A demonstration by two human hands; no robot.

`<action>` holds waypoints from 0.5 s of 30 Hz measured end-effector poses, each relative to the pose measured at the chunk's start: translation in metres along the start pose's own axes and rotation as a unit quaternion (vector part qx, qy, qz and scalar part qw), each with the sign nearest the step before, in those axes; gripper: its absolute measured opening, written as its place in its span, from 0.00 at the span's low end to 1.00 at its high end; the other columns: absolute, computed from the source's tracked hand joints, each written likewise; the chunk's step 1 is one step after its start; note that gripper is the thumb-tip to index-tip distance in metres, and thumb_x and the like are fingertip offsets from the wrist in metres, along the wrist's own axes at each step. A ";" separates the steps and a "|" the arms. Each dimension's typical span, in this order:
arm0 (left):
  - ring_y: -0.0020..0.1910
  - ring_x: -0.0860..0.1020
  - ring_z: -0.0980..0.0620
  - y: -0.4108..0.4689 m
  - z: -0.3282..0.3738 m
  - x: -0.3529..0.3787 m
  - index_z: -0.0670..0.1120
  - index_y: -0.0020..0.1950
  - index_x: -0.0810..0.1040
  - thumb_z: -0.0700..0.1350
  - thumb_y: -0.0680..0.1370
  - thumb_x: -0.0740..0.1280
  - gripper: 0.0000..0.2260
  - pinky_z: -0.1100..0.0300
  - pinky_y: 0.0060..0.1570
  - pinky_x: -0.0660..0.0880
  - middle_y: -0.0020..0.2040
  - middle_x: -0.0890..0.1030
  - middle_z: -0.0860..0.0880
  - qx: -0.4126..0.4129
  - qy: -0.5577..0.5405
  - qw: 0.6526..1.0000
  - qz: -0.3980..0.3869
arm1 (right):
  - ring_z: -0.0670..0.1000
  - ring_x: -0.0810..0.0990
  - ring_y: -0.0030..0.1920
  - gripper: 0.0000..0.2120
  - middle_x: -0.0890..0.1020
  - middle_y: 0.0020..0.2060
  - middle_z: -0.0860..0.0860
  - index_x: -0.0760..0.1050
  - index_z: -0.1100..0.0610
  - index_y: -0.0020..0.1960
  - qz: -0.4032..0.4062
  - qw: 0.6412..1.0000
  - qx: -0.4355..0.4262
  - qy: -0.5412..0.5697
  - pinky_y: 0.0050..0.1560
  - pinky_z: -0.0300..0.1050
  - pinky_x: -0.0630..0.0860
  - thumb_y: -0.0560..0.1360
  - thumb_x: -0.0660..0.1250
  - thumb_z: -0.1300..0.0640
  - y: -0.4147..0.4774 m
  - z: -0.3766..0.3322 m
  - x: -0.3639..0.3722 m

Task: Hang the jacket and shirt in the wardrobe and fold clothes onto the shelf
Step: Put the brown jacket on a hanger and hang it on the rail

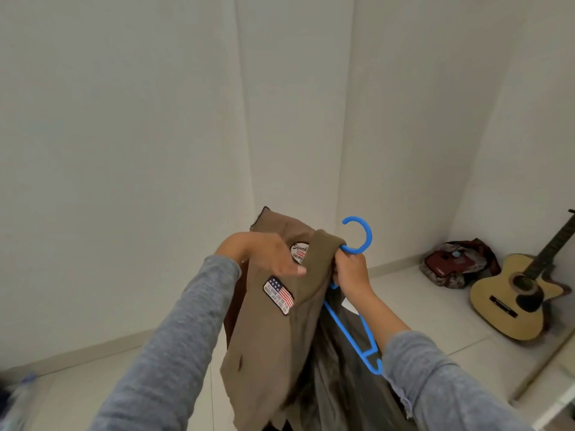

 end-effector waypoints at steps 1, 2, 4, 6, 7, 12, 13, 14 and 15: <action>0.54 0.76 0.50 0.005 -0.002 -0.025 0.44 0.55 0.80 0.52 0.77 0.66 0.13 0.61 0.53 0.71 0.49 0.78 0.51 0.017 -0.020 0.993 0.116 | 0.43 0.63 0.18 0.18 0.64 0.22 0.52 0.62 0.57 0.30 -0.005 1.000 -0.006 -0.001 0.21 0.36 0.62 0.78 0.57 0.64 -0.001 0.000 0.000; 0.57 0.75 0.49 0.006 -0.004 -0.045 0.44 0.57 0.78 0.47 0.77 0.66 0.12 0.61 0.52 0.70 0.52 0.77 0.50 0.034 -0.023 0.975 0.217 | 0.42 0.63 0.18 0.18 0.65 0.22 0.51 0.62 0.58 0.30 -0.010 1.000 -0.011 0.002 0.20 0.35 0.61 0.78 0.57 0.64 -0.001 0.001 0.000; 0.66 0.68 0.47 0.012 -0.002 -0.059 0.47 0.66 0.72 0.41 0.76 0.66 0.18 0.55 0.60 0.67 0.63 0.71 0.48 0.050 0.095 0.944 0.311 | 0.42 0.62 0.18 0.18 0.64 0.22 0.50 0.62 0.58 0.30 -0.020 1.000 -0.018 0.009 0.21 0.34 0.61 0.78 0.58 0.65 0.000 0.003 0.001; 0.71 0.63 0.49 0.029 0.006 -0.043 0.50 0.69 0.69 0.39 0.76 0.63 0.21 0.47 0.68 0.60 0.68 0.69 0.49 0.061 0.210 0.933 0.285 | 0.42 0.62 0.21 0.18 0.63 0.21 0.48 0.62 0.57 0.30 -0.043 0.999 -0.026 0.005 0.24 0.36 0.60 0.78 0.58 0.65 0.000 0.006 0.006; 0.69 0.66 0.49 0.035 0.008 -0.035 0.50 0.65 0.73 0.38 0.76 0.61 0.18 0.48 0.66 0.61 0.65 0.72 0.49 0.067 0.229 0.933 0.270 | 0.44 0.62 0.23 0.18 0.63 0.21 0.47 0.62 0.57 0.30 -0.059 0.998 -0.026 0.002 0.25 0.38 0.60 0.78 0.58 0.65 -0.001 0.008 0.009; 0.55 0.77 0.46 0.045 -0.007 -0.025 0.45 0.52 0.81 0.33 0.73 0.57 0.16 0.52 0.60 0.66 0.51 0.81 0.47 0.048 0.173 0.943 0.281 | 0.48 0.67 0.21 0.16 0.68 0.22 0.52 0.68 0.60 0.32 -0.192 0.981 -0.027 0.020 0.24 0.38 0.66 0.78 0.57 0.63 -0.011 0.007 0.025; 0.56 0.76 0.46 0.044 -0.009 -0.025 0.45 0.54 0.81 0.33 0.74 0.57 0.16 0.51 0.65 0.61 0.52 0.81 0.46 0.049 0.161 0.942 0.291 | 0.50 0.71 0.21 0.15 0.70 0.21 0.53 0.71 0.61 0.33 -0.228 0.973 -0.035 0.029 0.26 0.39 0.71 0.78 0.57 0.62 -0.013 0.003 0.029; 0.56 0.75 0.46 0.043 -0.011 -0.025 0.46 0.54 0.81 0.34 0.75 0.57 0.17 0.49 0.68 0.57 0.52 0.80 0.46 0.053 0.156 0.938 0.304 | 0.51 0.75 0.23 0.14 0.72 0.21 0.54 0.73 0.62 0.34 -0.256 0.965 -0.037 0.042 0.29 0.40 0.74 0.76 0.57 0.59 -0.014 0.001 0.031; 0.56 0.75 0.46 0.042 -0.011 -0.024 0.45 0.54 0.81 0.33 0.76 0.57 0.16 0.48 0.69 0.54 0.51 0.80 0.46 0.059 0.153 0.936 0.311 | 0.53 0.76 0.25 0.13 0.75 0.21 0.55 0.74 0.64 0.35 -0.271 0.960 -0.028 0.066 0.32 0.42 0.76 0.73 0.56 0.57 -0.015 0.002 0.031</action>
Point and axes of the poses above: each hand's wrist, its own y-axis towards the middle knuckle, its own x-axis out of the palm, z = x × y, the point moved 10 cm from there along y, towards the middle knuckle
